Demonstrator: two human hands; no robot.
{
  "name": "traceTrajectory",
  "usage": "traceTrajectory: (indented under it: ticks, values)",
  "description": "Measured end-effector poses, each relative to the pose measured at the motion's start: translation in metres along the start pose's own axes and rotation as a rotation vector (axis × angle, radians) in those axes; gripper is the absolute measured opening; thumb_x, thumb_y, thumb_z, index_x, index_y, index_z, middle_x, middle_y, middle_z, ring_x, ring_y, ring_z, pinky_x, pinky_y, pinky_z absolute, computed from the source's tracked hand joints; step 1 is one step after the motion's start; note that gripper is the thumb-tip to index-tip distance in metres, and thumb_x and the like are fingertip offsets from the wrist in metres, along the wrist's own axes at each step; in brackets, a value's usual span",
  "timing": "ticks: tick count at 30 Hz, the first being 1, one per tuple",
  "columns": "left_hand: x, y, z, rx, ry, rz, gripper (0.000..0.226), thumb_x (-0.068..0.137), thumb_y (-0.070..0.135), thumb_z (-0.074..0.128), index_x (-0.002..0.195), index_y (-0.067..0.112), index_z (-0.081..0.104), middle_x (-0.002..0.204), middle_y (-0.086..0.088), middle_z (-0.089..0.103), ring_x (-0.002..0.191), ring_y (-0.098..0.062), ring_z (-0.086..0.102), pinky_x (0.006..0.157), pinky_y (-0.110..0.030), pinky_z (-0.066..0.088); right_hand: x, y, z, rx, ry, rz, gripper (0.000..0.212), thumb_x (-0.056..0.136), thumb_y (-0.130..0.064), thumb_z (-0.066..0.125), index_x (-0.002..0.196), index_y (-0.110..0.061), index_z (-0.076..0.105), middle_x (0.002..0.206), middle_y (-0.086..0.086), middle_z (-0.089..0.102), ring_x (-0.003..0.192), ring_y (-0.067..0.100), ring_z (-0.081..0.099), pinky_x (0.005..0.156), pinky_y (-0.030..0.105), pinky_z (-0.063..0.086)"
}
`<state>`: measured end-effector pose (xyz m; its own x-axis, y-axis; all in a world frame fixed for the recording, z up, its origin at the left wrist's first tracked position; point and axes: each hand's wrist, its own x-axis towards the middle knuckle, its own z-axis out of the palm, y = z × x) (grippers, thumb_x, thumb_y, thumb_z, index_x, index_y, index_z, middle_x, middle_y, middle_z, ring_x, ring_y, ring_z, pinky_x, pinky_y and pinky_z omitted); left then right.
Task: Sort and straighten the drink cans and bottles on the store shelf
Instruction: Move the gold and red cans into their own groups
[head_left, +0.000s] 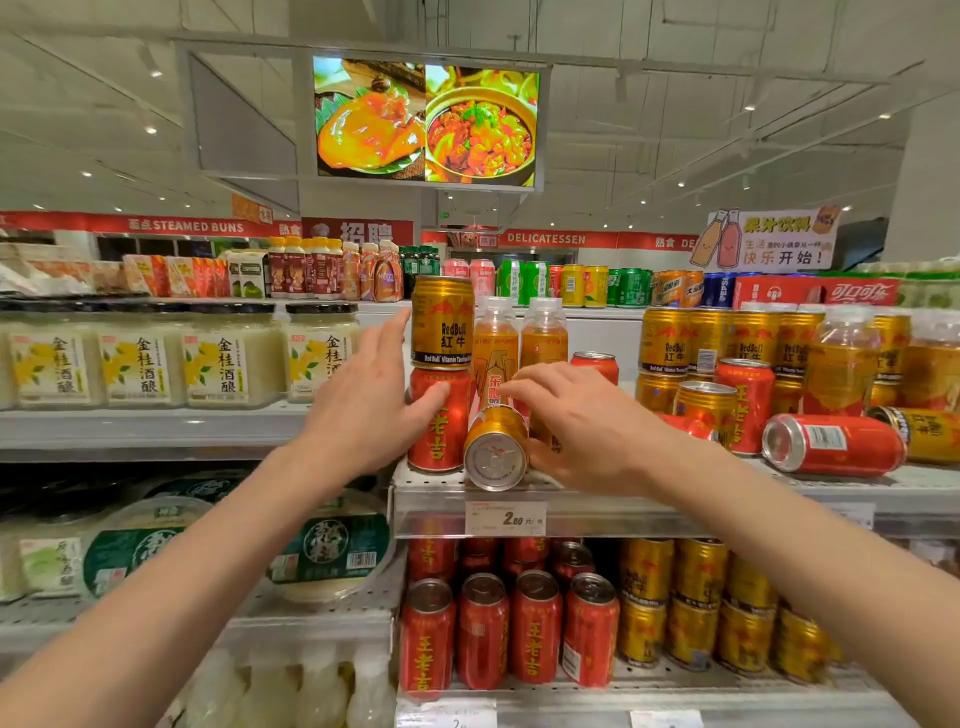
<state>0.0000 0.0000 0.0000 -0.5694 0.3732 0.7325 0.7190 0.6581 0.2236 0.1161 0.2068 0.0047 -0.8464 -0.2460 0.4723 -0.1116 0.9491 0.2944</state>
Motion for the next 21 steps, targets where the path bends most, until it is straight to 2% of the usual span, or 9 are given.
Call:
traceTrajectory:
  ticks: [2, 5, 10, 14, 17, 19, 21]
  values:
    - [0.006, -0.002, 0.005, -0.044, -0.033, -0.024, 0.092, 0.091, 0.060, 0.057, 0.159, 0.027, 0.005, 0.152, -0.004, 0.040, 0.124, -0.026, 0.056, 0.098, -0.049, 0.050, 0.003, 0.001, 0.004, -0.073, -0.072, -0.092, 0.071, 0.091, -0.038, 0.059, 0.153, -0.027, 0.027, 0.157, 0.000, 0.036, 0.144, 0.021, 0.031, 0.121, 0.040, 0.023]
    - [0.011, -0.005, 0.012, -0.061, -0.078, -0.054, 0.097, 0.089, 0.062, 0.058, 0.159, 0.029, 0.000, 0.154, -0.003, 0.042, 0.125, -0.026, 0.057, 0.100, -0.049, 0.049, 0.001, -0.003, 0.019, -0.130, -0.095, -0.155, 0.078, 0.087, -0.038, 0.063, 0.154, -0.024, 0.025, 0.156, 0.001, 0.037, 0.143, 0.021, 0.034, 0.122, 0.041, 0.022]
    - [0.015, -0.005, 0.016, -0.023, -0.038, -0.079, 0.098, 0.088, 0.064, 0.058, 0.159, 0.028, 0.002, 0.150, -0.001, 0.050, 0.116, -0.025, 0.064, 0.093, -0.049, 0.053, 0.008, -0.002, 0.035, -0.075, 0.030, -0.162, 0.074, 0.086, -0.059, 0.065, 0.145, -0.025, 0.038, 0.144, -0.003, 0.050, 0.133, 0.019, 0.045, 0.118, 0.039, 0.028]
    - [0.017, -0.010, 0.022, -0.028, -0.017, -0.071, 0.094, 0.087, 0.067, 0.057, 0.158, 0.029, 0.009, 0.139, 0.000, 0.061, 0.107, -0.025, 0.068, 0.090, -0.048, 0.054, 0.006, 0.002, 0.036, 0.005, 0.067, -0.163, 0.070, 0.086, -0.061, 0.064, 0.143, -0.027, 0.042, 0.142, -0.006, 0.052, 0.134, 0.016, 0.042, 0.118, 0.036, 0.027]
    - [0.019, -0.016, 0.022, -0.053, -0.036, -0.072, 0.095, 0.084, 0.072, 0.056, 0.157, 0.033, 0.011, 0.140, 0.001, 0.060, 0.107, -0.024, 0.069, 0.090, -0.051, 0.055, 0.008, 0.008, 0.031, 0.172, 0.096, -0.050, 0.070, 0.084, -0.064, 0.062, 0.140, -0.025, 0.047, 0.139, -0.005, 0.055, 0.133, 0.013, 0.043, 0.118, 0.036, 0.027]
    - [0.020, -0.017, 0.022, -0.060, -0.045, -0.069, 0.095, 0.083, 0.075, 0.056, 0.157, 0.034, 0.012, 0.141, 0.002, 0.059, 0.108, -0.024, 0.069, 0.089, -0.052, 0.056, 0.014, 0.011, 0.027, 0.285, 0.101, 0.050, 0.073, 0.082, -0.070, 0.059, 0.136, -0.022, 0.051, 0.131, -0.003, 0.059, 0.122, 0.014, 0.048, 0.112, 0.040, 0.036]
    - [0.020, -0.017, 0.022, -0.049, -0.038, -0.059, 0.093, 0.083, 0.075, 0.055, 0.156, 0.035, 0.014, 0.141, 0.003, 0.059, 0.108, -0.024, 0.069, 0.089, -0.052, 0.056, 0.022, 0.012, 0.025, 0.360, 0.102, 0.123, 0.071, 0.084, -0.066, 0.062, 0.138, -0.021, 0.051, 0.128, -0.001, 0.060, 0.117, 0.016, 0.051, 0.105, 0.043, 0.041]
